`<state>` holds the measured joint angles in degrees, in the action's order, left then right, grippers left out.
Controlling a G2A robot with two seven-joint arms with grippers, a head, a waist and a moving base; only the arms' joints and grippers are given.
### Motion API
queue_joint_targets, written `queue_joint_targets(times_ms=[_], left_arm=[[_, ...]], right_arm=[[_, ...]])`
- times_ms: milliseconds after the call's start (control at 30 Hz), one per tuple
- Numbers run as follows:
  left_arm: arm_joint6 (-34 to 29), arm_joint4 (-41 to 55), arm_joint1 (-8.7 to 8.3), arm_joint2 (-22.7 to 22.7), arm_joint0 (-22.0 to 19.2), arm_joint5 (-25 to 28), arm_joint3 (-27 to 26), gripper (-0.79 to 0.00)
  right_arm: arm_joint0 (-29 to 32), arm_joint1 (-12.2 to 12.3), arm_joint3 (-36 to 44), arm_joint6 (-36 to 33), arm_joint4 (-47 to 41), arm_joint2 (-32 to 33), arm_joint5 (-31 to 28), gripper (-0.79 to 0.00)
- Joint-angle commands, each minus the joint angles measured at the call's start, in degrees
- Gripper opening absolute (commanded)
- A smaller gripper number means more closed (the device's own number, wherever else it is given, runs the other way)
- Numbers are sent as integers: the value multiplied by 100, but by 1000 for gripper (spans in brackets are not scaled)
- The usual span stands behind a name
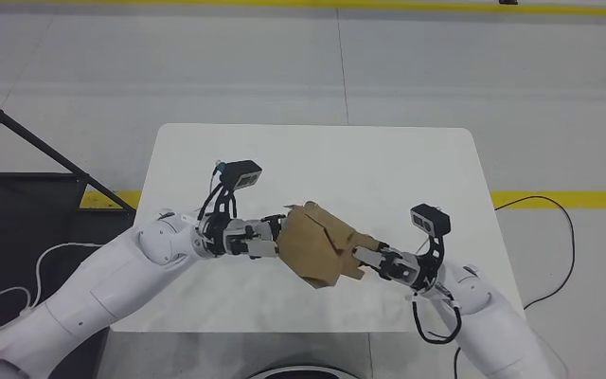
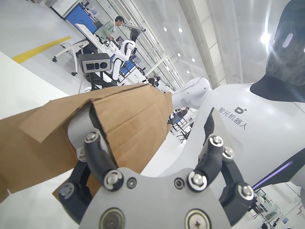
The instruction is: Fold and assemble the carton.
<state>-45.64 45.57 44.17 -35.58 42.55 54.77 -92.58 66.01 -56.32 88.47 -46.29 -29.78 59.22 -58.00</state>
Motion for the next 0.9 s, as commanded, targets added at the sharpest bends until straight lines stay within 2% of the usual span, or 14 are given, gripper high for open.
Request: queue_joint_targets(times_ms=[0, 100, 367, 667, 867], left_arm=[[-84, 108, 10, -42, 63, -3, -22, 0], [-357, 367, 24, -101, 135, 1, -38, 0], [-891, 643, 31, -269, 253, -503, -221, 0], [-998, 594, 71, -547, 389, -610, -260, 0], [-979, 528, 122, -698, 447, -591, -236, -37]], right_arm=[[7, -4, 7, 0, -16, 20, 0, -785], [28, -14, 18, 0, -69, 41, 0, -785], [61, -15, 66, -1, -220, 76, 0, -785], [68, 35, 197, -1, -203, 3, 0, -785], [42, 95, 250, -1, -208, -131, 0, -785]])
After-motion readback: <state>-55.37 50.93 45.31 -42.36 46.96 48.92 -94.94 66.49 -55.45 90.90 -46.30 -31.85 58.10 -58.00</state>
